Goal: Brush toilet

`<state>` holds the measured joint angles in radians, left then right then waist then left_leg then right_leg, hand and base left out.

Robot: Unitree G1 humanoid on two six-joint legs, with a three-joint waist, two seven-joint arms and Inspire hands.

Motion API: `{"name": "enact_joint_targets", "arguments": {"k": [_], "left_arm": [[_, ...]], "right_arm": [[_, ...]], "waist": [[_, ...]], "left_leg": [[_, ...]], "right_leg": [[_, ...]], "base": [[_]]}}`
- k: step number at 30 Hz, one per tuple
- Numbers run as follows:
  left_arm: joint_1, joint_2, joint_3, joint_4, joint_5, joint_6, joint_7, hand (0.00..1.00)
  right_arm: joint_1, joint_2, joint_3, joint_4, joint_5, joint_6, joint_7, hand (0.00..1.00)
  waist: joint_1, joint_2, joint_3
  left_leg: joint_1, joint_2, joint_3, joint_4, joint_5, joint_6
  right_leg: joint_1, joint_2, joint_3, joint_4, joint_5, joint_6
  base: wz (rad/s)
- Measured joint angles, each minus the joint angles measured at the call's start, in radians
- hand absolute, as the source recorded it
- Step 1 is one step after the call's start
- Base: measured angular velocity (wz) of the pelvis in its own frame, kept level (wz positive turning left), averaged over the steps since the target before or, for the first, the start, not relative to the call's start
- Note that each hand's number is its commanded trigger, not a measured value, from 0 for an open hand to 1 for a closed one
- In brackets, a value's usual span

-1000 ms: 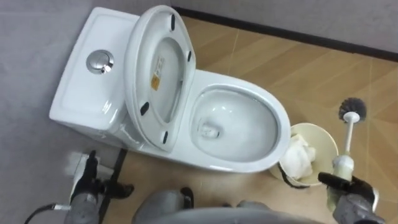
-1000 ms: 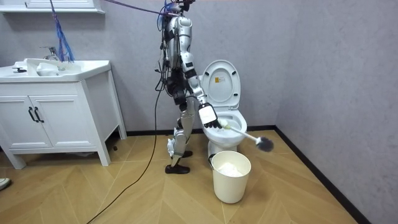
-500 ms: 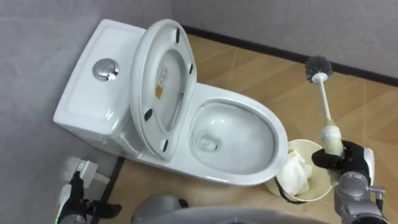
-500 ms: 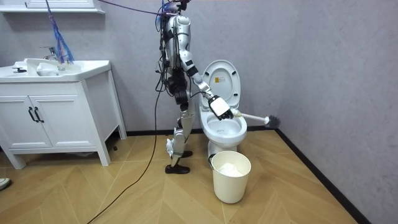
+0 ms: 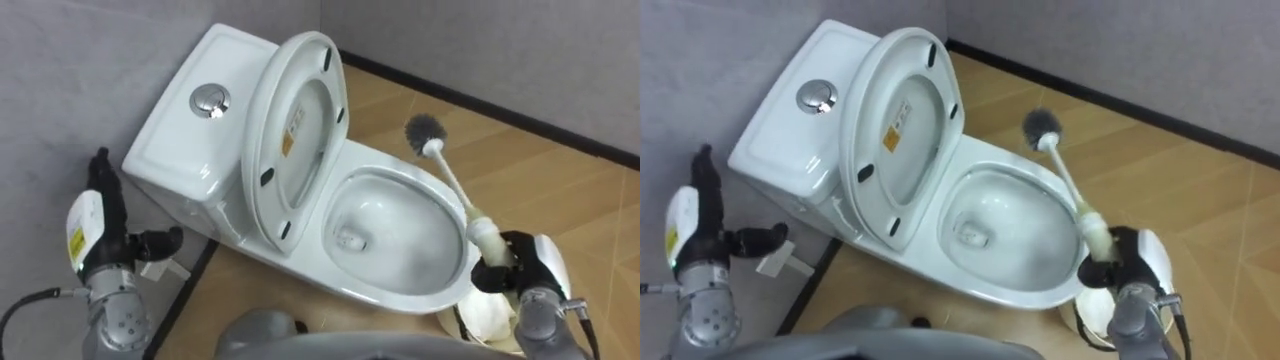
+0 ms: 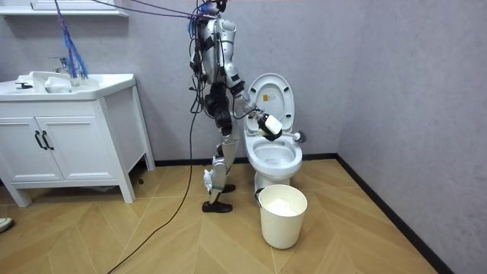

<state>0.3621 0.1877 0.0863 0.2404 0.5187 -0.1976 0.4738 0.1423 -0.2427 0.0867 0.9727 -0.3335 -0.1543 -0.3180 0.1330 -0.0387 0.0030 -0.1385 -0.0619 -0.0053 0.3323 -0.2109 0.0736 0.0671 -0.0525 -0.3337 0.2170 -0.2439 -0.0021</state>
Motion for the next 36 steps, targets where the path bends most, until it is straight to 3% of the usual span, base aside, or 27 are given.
{"name": "enact_joint_targets", "arguments": {"k": [4, 9, 14, 16, 20, 26, 28, 34, 36], "left_arm": [[-0.005, 0.0, -0.004, -0.109, 0.042, -0.012, 0.054, 0.0], [-0.01, -0.006, -0.011, -0.207, 0.145, -0.014, 0.07, 0.0], [-0.031, -0.006, -0.014, -0.215, 0.191, -0.013, 0.084, 0.0], [-0.043, -0.005, -0.023, -0.218, 0.19, -0.013, 0.087, 0.0], [-0.054, -0.005, -0.041, -0.217, 0.189, -0.013, 0.09, 0.0], [-0.07, 0.016, -0.136, -0.195, 0.182, -0.013, 0.079, 0.0], [-0.072, 0.037, -0.169, -0.159, 0.18, -0.013, 0.054, 0.0], [-0.085, 0.048, -0.234, -0.02, 0.161, -0.012, -0.027, 0.0], [-0.095, 0.056, -0.235, 0.009, 0.158, -0.013, -0.041, 0.0]], "right_arm": [[0.012, 0.001, 0.019, 0.081, -0.008, -0.021, 0.004, 1.0], [0.013, 0.001, 0.019, 0.193, -0.07, -0.017, 0.032, 1.0], [-0.004, 0.0, 0.042, 0.261, -0.16, 0.025, 0.083, 1.0], [-0.009, -0.002, 0.078, 0.299, -0.219, 0.066, 0.118, 1.0], [0.013, -0.009, 0.11, 0.297, -0.257, 0.067, 0.154, 1.0], [0.007, -0.043, 0.109, 0.272, -0.328, 0.07, 0.172, 1.0], [-0.018, -0.051, 0.107, 0.272, -0.369, 0.073, 0.18, 1.0], [-0.087, -0.061, 0.106, 0.266, -0.424, 0.086, 0.183, 1.0], [-0.116, -0.075, 0.106, 0.266, -0.441, 0.08, 0.18, 1.0]], "waist": [[0.005, -0.005, -0.0033], [-0.006, -0.009, -0.0038], [-0.014, -0.01, -0.003], [-0.01, -0.01, -0.0026], [-0.012, -0.013, 0.0003], [-0.023, -0.012, 0.0023], [-0.024, -0.01, 0.0029], [-0.035, -0.014, 0.0079], [-0.026, -0.017, 0.005]], "left_leg": [[0.002, -0.004, 0.0, -0.012, 0.005, -0.002], [0.001, -0.004, -0.007, -0.012, 0.005, -0.003], [-0.006, -0.003, -0.009, -0.002, 0.006, -0.004], [-0.006, -0.004, -0.012, -0.004, 0.006, -0.005], [-0.007, -0.004, -0.012, -0.005, 0.007, -0.006], [-0.008, -0.004, -0.012, -0.007, 0.007, -0.006], [-0.014, -0.002, -0.01, -0.004, 0.007, -0.006], [-0.032, -0.003, -0.01, -0.002, 0.008, -0.006], [-0.059, 0.001, -0.006, 0.008, 0.008, -0.006]], "right_leg": [[0.005, 0.002, -0.004, -0.015, 0.0, 0.0], [0.004, 0.001, -0.017, -0.015, 0.0, 0.0], [0.0, 0.001, -0.021, -0.016, 0.0, 0.0], [-0.001, 0.002, -0.016, -0.016, 0.0, 0.0], [-0.002, 0.002, -0.014, -0.015, 0.0, 0.0], [-0.002, 0.003, -0.01, -0.014, 0.0, 0.0], [-0.008, 0.003, -0.01, -0.013, 0.0, -0.001], [-0.023, 0.003, -0.004, -0.011, 0.001, -0.001], [-0.053, 0.004, -0.001, -0.001, 0.0, -0.002]], "base": [[0.01], [0.04], [0.02], [0.0], [0.0], [0.0], [0.0], [0.0], [-0.08]]}}
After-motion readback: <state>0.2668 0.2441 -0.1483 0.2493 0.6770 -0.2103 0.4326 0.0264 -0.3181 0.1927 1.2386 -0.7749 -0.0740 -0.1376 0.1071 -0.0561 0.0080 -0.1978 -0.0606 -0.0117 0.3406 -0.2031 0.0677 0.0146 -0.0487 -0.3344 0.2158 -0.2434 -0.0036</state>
